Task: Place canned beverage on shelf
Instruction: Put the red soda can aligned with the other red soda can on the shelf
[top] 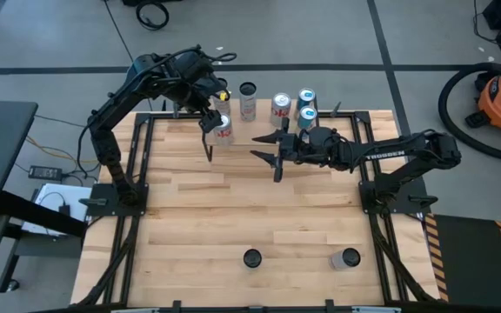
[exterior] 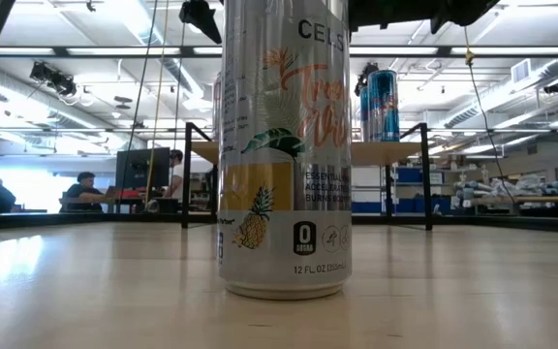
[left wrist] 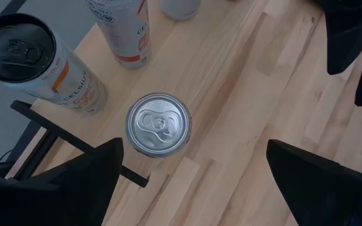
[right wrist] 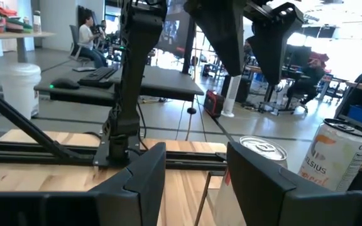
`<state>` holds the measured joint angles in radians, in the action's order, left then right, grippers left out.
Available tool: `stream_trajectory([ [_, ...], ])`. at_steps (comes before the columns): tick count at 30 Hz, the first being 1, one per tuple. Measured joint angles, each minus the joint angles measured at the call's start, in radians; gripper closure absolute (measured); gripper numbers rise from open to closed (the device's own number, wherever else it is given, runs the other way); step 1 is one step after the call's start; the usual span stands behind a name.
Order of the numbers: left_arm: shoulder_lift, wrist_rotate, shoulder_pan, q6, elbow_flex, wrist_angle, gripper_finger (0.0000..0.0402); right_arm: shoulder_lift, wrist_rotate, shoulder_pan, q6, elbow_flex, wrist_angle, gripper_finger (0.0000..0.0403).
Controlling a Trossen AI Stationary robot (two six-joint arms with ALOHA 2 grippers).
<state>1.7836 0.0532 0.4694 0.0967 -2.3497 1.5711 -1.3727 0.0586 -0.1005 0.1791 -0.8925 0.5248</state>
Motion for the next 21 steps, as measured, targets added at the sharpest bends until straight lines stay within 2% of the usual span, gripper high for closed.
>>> stream_trajectory([
  [7,-0.038,0.0,0.011,-0.032,0.0,0.0,0.0008,0.001,0.004,-0.009,-0.008,0.0,0.028,0.0224],
  [14,-0.097,-0.004,0.018,-0.031,0.0,0.0,0.0008,0.001,0.001,-0.039,-0.09,0.0,-0.02,0.0224],
  [21,-0.148,-0.006,0.015,-0.03,0.0,0.0,0.0008,0.0,-0.182,-0.089,-0.139,0.0,-0.04,0.0199],
])
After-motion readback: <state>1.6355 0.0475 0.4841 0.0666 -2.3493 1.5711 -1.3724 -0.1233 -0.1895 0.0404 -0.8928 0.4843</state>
